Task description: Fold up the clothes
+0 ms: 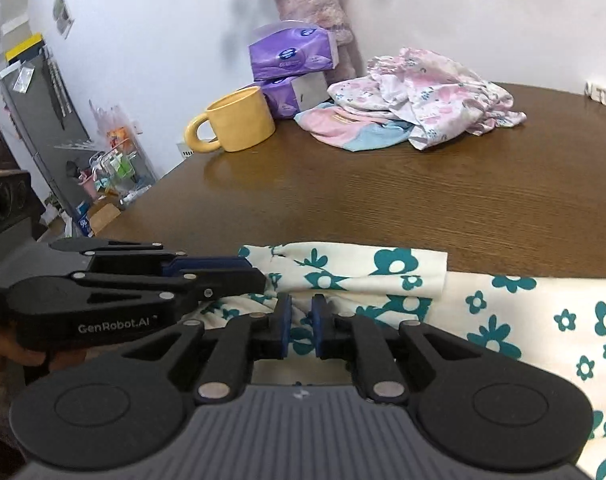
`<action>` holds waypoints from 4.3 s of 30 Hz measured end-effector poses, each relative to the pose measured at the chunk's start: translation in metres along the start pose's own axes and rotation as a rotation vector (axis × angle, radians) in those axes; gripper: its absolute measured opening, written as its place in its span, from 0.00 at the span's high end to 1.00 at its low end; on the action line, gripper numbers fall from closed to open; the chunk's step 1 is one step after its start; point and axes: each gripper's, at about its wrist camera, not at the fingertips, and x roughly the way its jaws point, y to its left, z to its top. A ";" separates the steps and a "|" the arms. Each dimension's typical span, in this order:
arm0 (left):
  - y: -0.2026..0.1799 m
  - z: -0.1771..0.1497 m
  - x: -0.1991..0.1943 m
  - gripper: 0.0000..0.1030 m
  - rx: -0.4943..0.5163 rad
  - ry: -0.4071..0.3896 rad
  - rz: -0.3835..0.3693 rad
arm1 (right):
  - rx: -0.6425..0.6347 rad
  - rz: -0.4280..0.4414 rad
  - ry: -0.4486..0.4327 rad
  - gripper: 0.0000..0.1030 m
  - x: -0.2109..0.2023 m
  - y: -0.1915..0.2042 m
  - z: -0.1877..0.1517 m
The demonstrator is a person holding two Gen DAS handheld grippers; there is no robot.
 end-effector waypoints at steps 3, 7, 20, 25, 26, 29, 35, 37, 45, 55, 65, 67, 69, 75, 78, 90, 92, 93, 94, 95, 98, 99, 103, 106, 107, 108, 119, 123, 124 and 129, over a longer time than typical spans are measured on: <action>-0.007 -0.003 -0.015 0.85 0.007 -0.034 -0.009 | -0.017 -0.010 -0.045 0.89 -0.014 0.007 0.000; -0.014 -0.011 -0.019 0.85 0.019 -0.043 0.005 | -0.037 -0.009 -0.048 0.89 -0.020 0.012 -0.004; -0.027 -0.017 -0.042 0.77 0.027 -0.097 0.030 | -0.045 -0.023 -0.081 0.89 -0.038 0.015 -0.017; -0.034 -0.025 -0.029 0.77 0.051 -0.061 0.053 | -0.042 -0.024 -0.040 0.89 -0.032 0.013 -0.025; -0.035 -0.025 -0.028 0.77 0.054 -0.061 0.061 | -0.043 -0.027 -0.030 0.89 -0.028 0.012 -0.027; -0.037 -0.024 -0.032 0.76 0.050 -0.071 0.073 | -0.033 -0.029 -0.043 0.89 -0.027 0.011 -0.029; -0.037 -0.028 -0.042 0.78 0.032 -0.073 0.090 | -0.054 -0.056 -0.110 0.89 -0.058 0.011 -0.033; -0.039 -0.030 -0.039 0.79 0.040 -0.061 0.100 | -0.061 -0.052 -0.106 0.89 -0.059 0.012 -0.034; -0.044 -0.038 -0.031 0.80 0.076 -0.036 0.129 | -0.128 -0.013 -0.112 0.89 -0.044 0.025 -0.020; -0.044 -0.040 -0.032 0.80 0.071 -0.040 0.133 | -0.167 0.015 -0.015 0.89 -0.001 0.032 0.004; -0.044 -0.037 -0.034 0.80 0.066 -0.045 0.124 | -0.139 0.032 -0.022 0.89 0.004 0.021 -0.006; -0.041 -0.034 -0.041 0.79 0.037 -0.055 0.112 | -0.120 0.039 -0.036 0.89 0.000 0.020 -0.006; -0.035 -0.031 -0.051 0.78 -0.008 -0.080 0.102 | -0.092 0.049 -0.055 0.88 -0.010 0.017 -0.006; -0.026 -0.014 -0.054 0.79 -0.038 -0.131 0.105 | -0.125 0.037 -0.076 0.88 -0.026 0.019 -0.012; -0.027 -0.008 -0.037 0.84 -0.018 -0.092 0.107 | -0.131 0.028 -0.059 0.89 -0.021 0.018 -0.014; -0.036 -0.018 -0.011 0.85 0.047 -0.047 0.163 | -0.109 0.037 -0.043 0.89 -0.008 0.007 -0.021; -0.036 -0.017 -0.017 0.80 0.023 -0.063 0.158 | -0.119 0.032 -0.053 0.89 -0.010 0.009 -0.022; -0.035 -0.017 -0.021 0.64 0.005 -0.072 0.158 | -0.118 0.033 -0.060 0.89 -0.012 0.010 -0.022; -0.033 -0.017 -0.026 0.54 -0.021 -0.084 0.162 | -0.113 0.037 -0.067 0.88 -0.016 0.009 -0.022; -0.031 -0.019 -0.032 0.40 -0.051 -0.098 0.167 | -0.106 0.042 -0.082 0.87 -0.022 0.008 -0.021; -0.019 -0.023 -0.045 0.35 -0.152 -0.109 0.159 | -0.111 0.028 -0.140 0.77 -0.045 0.005 -0.022; -0.014 -0.025 -0.048 0.35 -0.194 -0.105 0.145 | -0.118 0.015 -0.154 0.75 -0.052 0.003 -0.023; 0.005 -0.032 -0.050 0.35 -0.350 -0.077 0.058 | -0.124 -0.026 -0.170 0.74 -0.069 -0.006 -0.028; 0.011 -0.035 -0.044 0.35 -0.400 -0.058 0.045 | -0.110 -0.034 -0.168 0.74 -0.073 -0.015 -0.033; 0.012 -0.035 -0.041 0.36 -0.411 -0.050 0.046 | -0.106 -0.033 -0.168 0.74 -0.073 -0.017 -0.034; 0.013 -0.036 -0.039 0.36 -0.421 -0.041 0.046 | -0.104 -0.033 -0.167 0.74 -0.073 -0.018 -0.034; 0.022 -0.032 -0.016 0.43 -0.468 -0.016 -0.011 | -0.081 -0.045 -0.112 0.74 -0.058 -0.034 -0.038; 0.025 -0.032 -0.006 0.54 -0.501 -0.017 -0.055 | -0.062 -0.044 -0.087 0.74 -0.052 -0.039 -0.039; 0.025 -0.031 -0.005 0.54 -0.504 -0.020 -0.056 | -0.061 -0.045 -0.082 0.74 -0.051 -0.040 -0.039; 0.020 -0.031 -0.006 0.59 -0.500 -0.027 -0.025 | -0.057 -0.042 -0.077 0.74 -0.049 -0.041 -0.039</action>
